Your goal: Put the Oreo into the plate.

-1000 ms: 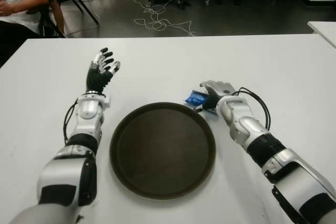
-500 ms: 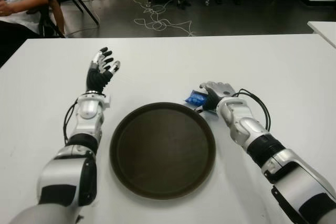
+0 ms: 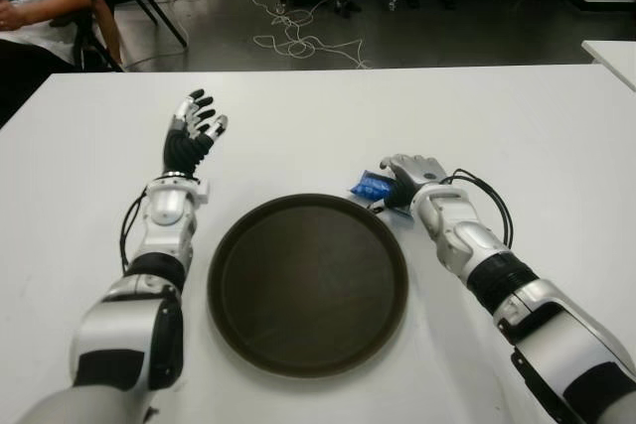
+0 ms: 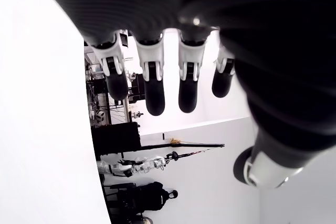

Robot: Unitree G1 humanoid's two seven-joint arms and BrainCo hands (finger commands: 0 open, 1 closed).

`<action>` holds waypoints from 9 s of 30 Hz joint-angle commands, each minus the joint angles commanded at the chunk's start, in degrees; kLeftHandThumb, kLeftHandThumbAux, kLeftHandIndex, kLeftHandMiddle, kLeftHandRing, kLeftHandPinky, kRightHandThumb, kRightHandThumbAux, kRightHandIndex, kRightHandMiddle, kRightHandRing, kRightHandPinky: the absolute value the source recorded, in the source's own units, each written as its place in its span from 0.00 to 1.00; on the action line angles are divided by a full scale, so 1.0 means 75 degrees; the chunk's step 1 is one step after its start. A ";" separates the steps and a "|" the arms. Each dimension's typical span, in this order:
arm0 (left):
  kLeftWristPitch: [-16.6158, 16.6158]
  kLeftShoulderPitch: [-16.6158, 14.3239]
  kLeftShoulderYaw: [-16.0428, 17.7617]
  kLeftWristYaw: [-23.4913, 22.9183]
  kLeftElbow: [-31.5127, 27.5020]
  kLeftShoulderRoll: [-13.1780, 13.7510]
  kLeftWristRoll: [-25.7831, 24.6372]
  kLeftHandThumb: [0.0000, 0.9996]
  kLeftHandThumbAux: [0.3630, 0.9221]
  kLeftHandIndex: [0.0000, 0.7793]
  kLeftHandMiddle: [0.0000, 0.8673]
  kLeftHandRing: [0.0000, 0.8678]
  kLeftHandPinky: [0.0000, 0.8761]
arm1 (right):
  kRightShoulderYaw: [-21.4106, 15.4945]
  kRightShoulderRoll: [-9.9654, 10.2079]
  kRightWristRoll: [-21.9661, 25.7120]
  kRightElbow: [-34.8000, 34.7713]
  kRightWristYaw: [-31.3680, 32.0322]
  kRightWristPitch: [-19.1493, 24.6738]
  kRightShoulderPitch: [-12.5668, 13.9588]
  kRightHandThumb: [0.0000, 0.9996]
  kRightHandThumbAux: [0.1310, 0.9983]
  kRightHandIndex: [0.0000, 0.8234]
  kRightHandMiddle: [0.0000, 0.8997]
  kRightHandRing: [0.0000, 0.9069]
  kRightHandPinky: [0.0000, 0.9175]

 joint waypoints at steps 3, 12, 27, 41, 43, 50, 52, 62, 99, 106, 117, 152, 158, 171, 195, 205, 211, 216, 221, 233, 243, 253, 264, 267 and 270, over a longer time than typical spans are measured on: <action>0.0009 0.0001 0.0026 -0.0071 0.0002 -0.0006 -0.0045 0.07 0.55 0.14 0.19 0.14 0.10 | -0.0008 0.0022 0.0020 0.0042 0.0040 0.0059 -0.0030 0.00 0.49 0.28 0.30 0.33 0.38; 0.0095 -0.0008 0.0070 -0.0243 0.0007 0.0003 -0.0180 0.07 0.54 0.13 0.18 0.13 0.08 | -0.0018 0.0017 0.0033 0.0002 0.0178 0.0192 -0.0100 0.00 0.49 0.33 0.32 0.35 0.39; 0.0002 0.0022 0.0012 -0.0193 -0.0009 0.0035 -0.0141 0.09 0.56 0.13 0.18 0.13 0.09 | -0.0085 -0.0188 0.0092 -0.0374 0.0362 0.0128 -0.0147 0.25 0.68 0.56 0.44 0.41 0.51; 0.0042 0.0032 0.0115 -0.0241 -0.0036 -0.0003 -0.0301 0.07 0.55 0.14 0.19 0.14 0.10 | -0.0310 -0.0278 0.0269 -0.0697 0.0276 0.0088 -0.0015 0.69 0.68 0.52 0.66 0.64 0.66; 0.0014 0.0039 0.0108 -0.0227 -0.0043 -0.0006 -0.0300 0.07 0.54 0.14 0.19 0.14 0.10 | -0.0332 -0.0289 0.0281 -0.0709 0.0207 0.0047 0.0000 0.69 0.68 0.52 0.67 0.67 0.68; 0.0023 0.0039 0.0079 -0.0202 -0.0045 0.0010 -0.0269 0.07 0.53 0.12 0.17 0.13 0.09 | -0.0400 -0.0346 0.0354 -0.0705 0.0049 -0.0153 0.0021 0.70 0.68 0.52 0.69 0.70 0.69; 0.0046 0.0033 0.0071 -0.0193 -0.0039 0.0012 -0.0258 0.07 0.52 0.12 0.17 0.12 0.09 | -0.0406 -0.0367 0.0377 -0.0678 0.0024 -0.0189 0.0013 0.70 0.68 0.52 0.69 0.70 0.69; 0.0018 0.0041 0.0079 -0.0201 -0.0041 0.0007 -0.0273 0.07 0.49 0.13 0.17 0.13 0.08 | -0.0407 -0.0418 0.0418 -0.0649 0.0001 -0.0276 -0.0011 0.69 0.68 0.52 0.73 0.74 0.73; 0.0040 0.0008 0.0082 -0.0295 -0.0006 -0.0004 -0.0336 0.09 0.51 0.15 0.20 0.14 0.08 | -0.1090 -0.0321 0.0543 -0.6085 -0.0916 -0.0526 0.2134 0.70 0.68 0.53 0.84 0.83 0.81; 0.0112 -0.0002 0.0080 -0.0227 0.0018 0.0000 -0.0329 0.09 0.53 0.15 0.20 0.15 0.10 | -0.0769 -0.0228 0.1139 -0.6877 -0.0662 -0.1902 0.2772 0.70 0.68 0.53 0.87 0.86 0.84; 0.0048 0.0018 0.0096 -0.0213 0.0014 -0.0034 -0.0352 0.09 0.51 0.14 0.20 0.14 0.07 | -0.0554 -0.0371 0.1657 -0.7080 0.0393 -0.2944 0.3077 0.70 0.68 0.53 0.86 0.86 0.85; -0.0085 0.0031 0.0082 -0.0211 -0.0026 -0.0082 -0.0313 0.09 0.53 0.15 0.21 0.16 0.11 | -0.0508 -0.0368 0.2021 -0.5832 0.1069 -0.4036 0.2973 0.67 0.71 0.49 0.30 0.24 0.15; -0.0047 0.0026 0.0099 -0.0233 -0.0039 -0.0092 -0.0357 0.09 0.52 0.17 0.22 0.16 0.11 | -0.0360 -0.0579 0.1928 -0.5702 0.1544 -0.4057 0.2764 0.18 0.75 0.20 0.10 0.05 0.02; -0.0038 0.0018 0.0177 -0.0334 -0.0026 -0.0120 -0.0435 0.10 0.54 0.16 0.21 0.15 0.09 | -0.0221 -0.0707 0.1857 -0.5300 0.2007 -0.4253 0.2528 0.00 0.71 0.00 0.00 0.00 0.00; -0.0298 0.0034 -0.0011 0.0016 -0.0002 -0.0066 -0.0144 0.08 0.53 0.17 0.21 0.16 0.12 | -0.0536 -0.0581 0.2140 -0.5729 0.2584 -0.3360 0.2687 0.00 0.34 0.00 0.00 0.00 0.00; -0.0196 0.0021 0.0047 -0.0129 0.0008 -0.0082 -0.0239 0.09 0.56 0.16 0.21 0.15 0.10 | -0.0816 -0.0708 0.2269 -0.5929 0.2581 -0.3351 0.2672 0.00 0.27 0.00 0.00 0.00 0.00; -0.0194 0.0022 0.0102 -0.0219 0.0000 -0.0110 -0.0325 0.09 0.57 0.17 0.21 0.15 0.11 | -0.0978 -0.0815 0.2268 -0.6095 0.2541 -0.3381 0.2666 0.00 0.25 0.00 0.00 0.00 0.00; -0.0203 0.0022 0.0075 -0.0211 0.0003 -0.0118 -0.0302 0.09 0.59 0.16 0.20 0.15 0.11 | -0.1358 -0.0952 0.2519 -0.6279 0.2522 -0.3464 0.2520 0.00 0.24 0.00 0.00 0.00 0.00; -0.0217 0.0023 -0.0023 -0.0032 0.0003 -0.0097 -0.0159 0.08 0.59 0.16 0.21 0.16 0.13 | -0.2158 -0.0704 0.2799 -0.5788 0.1238 -0.4053 0.2443 0.00 0.25 0.00 0.00 0.00 0.01; -0.0237 0.0029 -0.0121 0.0208 -0.0013 -0.0117 0.0002 0.06 0.58 0.16 0.19 0.15 0.13 | -0.4299 -0.0218 0.4594 -0.1597 -0.1289 -0.6097 0.0799 0.45 0.63 0.44 0.58 0.62 0.68; -0.0165 0.0018 -0.0180 0.0247 -0.0030 -0.0106 0.0063 0.04 0.56 0.16 0.19 0.15 0.13 | -0.5059 -0.0072 0.4979 0.2425 -0.2578 -0.5243 -0.0001 0.70 0.67 0.53 0.80 0.79 0.77; -0.0133 0.0005 -0.0113 0.0144 -0.0021 -0.0133 -0.0031 0.05 0.56 0.16 0.18 0.14 0.12 | -0.5209 -0.0053 0.5227 0.2999 -0.2929 -0.4470 -0.0849 0.70 0.68 0.53 0.84 0.81 0.77; -0.0163 0.0037 -0.0201 0.0276 -0.0040 -0.0094 0.0107 0.04 0.57 0.16 0.18 0.14 0.12 | -0.4782 -0.0083 0.4940 0.2953 -0.3113 -0.4758 -0.0718 0.70 0.68 0.53 0.85 0.83 0.78; -0.0170 0.0043 -0.0175 0.0247 -0.0050 -0.0092 0.0072 0.04 0.58 0.16 0.18 0.14 0.13 | -0.4684 -0.0089 0.4910 0.2937 -0.3079 -0.4893 -0.0686 0.70 0.68 0.53 0.86 0.84 0.79; -0.0213 0.0052 -0.0185 0.0260 -0.0062 -0.0085 0.0087 0.03 0.59 0.16 0.18 0.14 0.13 | -0.4637 -0.0081 0.4921 0.2927 -0.3023 -0.5087 -0.0647 0.70 0.68 0.53 0.86 0.84 0.80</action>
